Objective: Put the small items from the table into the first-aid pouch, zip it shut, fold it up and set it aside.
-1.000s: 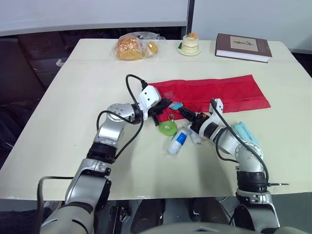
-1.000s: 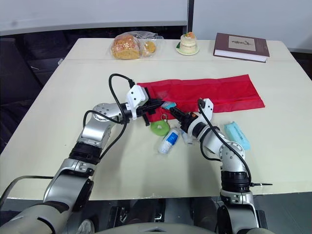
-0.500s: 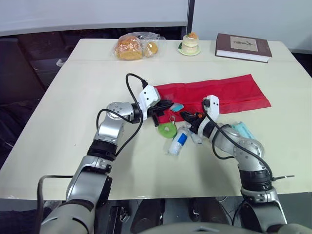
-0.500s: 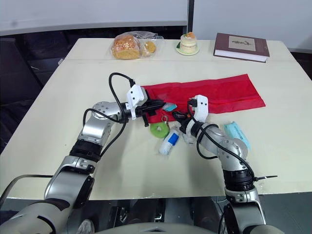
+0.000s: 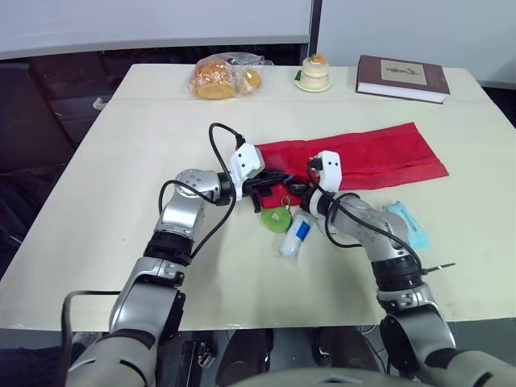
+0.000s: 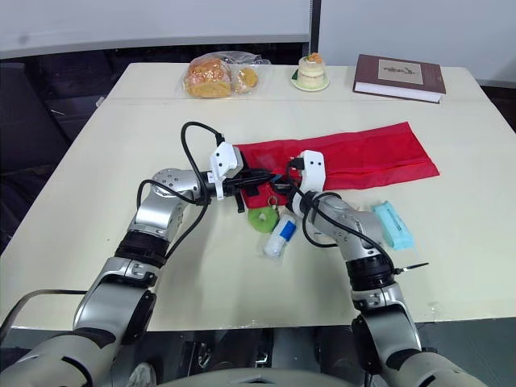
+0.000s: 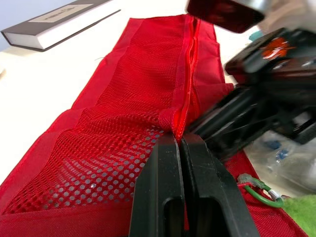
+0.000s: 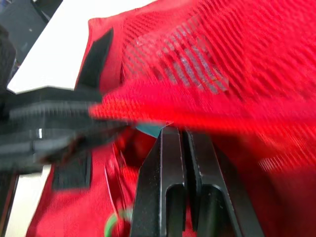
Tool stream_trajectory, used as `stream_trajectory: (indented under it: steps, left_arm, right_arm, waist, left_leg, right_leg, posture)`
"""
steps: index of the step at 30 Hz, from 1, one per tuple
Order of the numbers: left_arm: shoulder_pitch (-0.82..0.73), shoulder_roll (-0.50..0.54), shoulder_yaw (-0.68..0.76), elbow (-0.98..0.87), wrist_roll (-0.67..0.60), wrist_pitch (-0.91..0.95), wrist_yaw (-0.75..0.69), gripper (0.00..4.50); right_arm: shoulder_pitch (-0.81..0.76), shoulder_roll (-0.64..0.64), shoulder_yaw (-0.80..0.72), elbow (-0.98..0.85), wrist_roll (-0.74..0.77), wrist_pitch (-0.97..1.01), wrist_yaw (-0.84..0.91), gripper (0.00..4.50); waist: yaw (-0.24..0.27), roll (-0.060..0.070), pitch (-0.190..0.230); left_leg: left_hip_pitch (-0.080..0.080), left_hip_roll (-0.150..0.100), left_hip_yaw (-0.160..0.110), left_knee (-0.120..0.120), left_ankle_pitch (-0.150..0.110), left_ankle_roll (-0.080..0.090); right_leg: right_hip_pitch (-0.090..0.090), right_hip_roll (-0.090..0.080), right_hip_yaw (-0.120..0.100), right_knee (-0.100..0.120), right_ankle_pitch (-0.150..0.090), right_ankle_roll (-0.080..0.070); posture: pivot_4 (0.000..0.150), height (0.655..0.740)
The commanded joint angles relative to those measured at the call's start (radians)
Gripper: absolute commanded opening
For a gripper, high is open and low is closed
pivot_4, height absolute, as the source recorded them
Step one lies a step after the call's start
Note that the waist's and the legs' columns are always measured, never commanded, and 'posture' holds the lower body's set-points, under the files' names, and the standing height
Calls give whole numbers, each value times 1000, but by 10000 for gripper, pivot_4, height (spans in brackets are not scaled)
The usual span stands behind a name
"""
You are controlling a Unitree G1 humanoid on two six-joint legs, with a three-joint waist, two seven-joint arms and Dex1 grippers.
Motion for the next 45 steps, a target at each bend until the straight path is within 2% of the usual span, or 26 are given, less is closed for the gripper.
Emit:
stream_trajectory:
  steps: [1,5,9,15,21,26,27,28,29,30,31,34,36,37,41,44,45]
  left_arm:
    - [0,-5,0,-46,-16,-3,-14,0]
    - [4,-4,1,-44,-10,-8,-13,0]
    - [-6,17,17,-5,11,-34,12,0]
    - [-43,45,49,86,38,-74,86,0]
    - [-12,123,74,129,59,-98,128,0]
    - [37,192,108,112,51,-86,132,0]
    - [50,213,121,109,50,-83,131,0]
    - [64,235,135,105,48,-79,129,0]
    - [80,256,147,99,45,-76,126,0]
    - [93,272,155,93,43,-74,124,0]
    - [106,287,161,87,42,-73,121,0]
    - [137,323,182,67,36,-60,116,0]
    - [155,342,193,59,33,-54,116,0]
    - [163,352,198,61,35,-57,116,0]
    - [182,376,206,65,27,-62,107,0]
    - [156,378,202,59,4,-33,77,9312]
    - [143,373,202,34,-13,-9,63,14214]
  right_arm:
    - [-66,38,-29,45,-35,-76,26,1175]
    - [-84,65,-51,101,-77,-126,36,1175]
    - [-34,21,-38,14,-87,-79,82,1175]
    - [87,-96,1,-262,-48,4,209,1175]
    - [273,-273,-16,-583,-69,-80,320,1175]
    - [407,-390,-78,-703,-72,-176,403,1175]
    - [446,-425,-112,-730,-59,-188,432,6221]
    - [489,-464,-150,-757,-48,-202,469,8833]
    - [534,-503,-187,-782,-34,-215,505,15474]
    - [569,-531,-216,-801,-24,-223,532,15474]
    - [602,-553,-243,-818,-12,-231,555,21482]
    - [691,-615,-330,-869,66,-231,620,33330]
    - [737,-635,-378,-898,119,-227,641,43196]
    - [762,-641,-405,-914,151,-225,647,44638]
    - [856,-661,-470,-965,219,-225,663,44638]
    - [876,-672,-468,-973,208,-235,652,45000]
    - [872,-672,-465,-972,209,-237,645,45000]
  waist:
    - [0,0,0]
    - [0,0,0]
    - [0,0,0]
    - [2,0,0]
    - [-2,0,0]
    - [0,0,0]
    - [4,0,0]
    - [5,0,0]
    - [5,0,0]
    - [5,0,0]
    - [5,0,0]
    - [4,0,0]
    - [4,-1,0]
    - [5,-1,0]
    - [6,-1,0]
    - [8,-1,0]
    - [9,-1,0]
  left_leg:
    - [0,0,0,0,0,0]
    - [0,0,0,0,0,0]
    - [0,0,0,0,0,-1]
    - [-1,0,-1,0,0,0]
    - [-1,0,-2,0,0,0]
    - [-1,0,-1,-1,0,0]
    - [0,0,-1,-1,0,0]
    - [0,0,-1,0,0,0]
    - [0,0,-1,0,0,0]
    - [0,0,-1,0,0,0]
    - [0,0,-1,0,0,0]
    - [0,1,-1,-1,0,0]
    - [1,2,-1,0,0,0]
    - [1,2,-1,-1,0,0]
    - [1,2,-1,-1,0,0]
    - [1,2,-1,0,0,0]
    - [1,2,-1,0,0,0]
  right_leg:
    - [0,0,0,0,0,0]
    - [0,0,0,0,0,0]
    - [0,0,0,0,0,0]
    - [0,-1,0,-1,0,0]
    - [0,0,-1,-1,0,0]
    - [0,0,-1,-1,0,0]
    - [0,0,-1,-1,0,0]
    - [0,0,-1,-1,0,0]
    - [0,0,-1,-1,0,0]
    - [0,-1,-1,-1,0,0]
    - [1,-1,-1,-2,0,0]
    - [1,-1,-1,-2,0,0]
    - [1,-1,-1,-2,0,0]
    - [1,-1,-1,-2,0,0]
    - [2,-2,-1,-3,0,0]
    - [2,-2,-1,-3,0,0]
    - [2,-2,-1,-3,0,0]
  posture:
    - [1500,7289]
    - [1500,7289]
    - [1500,7289]
    - [1500,7289]
    - [1500,7289]
    - [1500,7289]
    - [1500,7289]
    - [1500,7289]
    - [1500,7289]
    - [1500,7289]
    - [1500,7289]
    - [1500,7289]
    - [1500,7289]
    - [1500,7289]
    - [1500,7289]
    - [1500,7289]
    - [1500,7289]
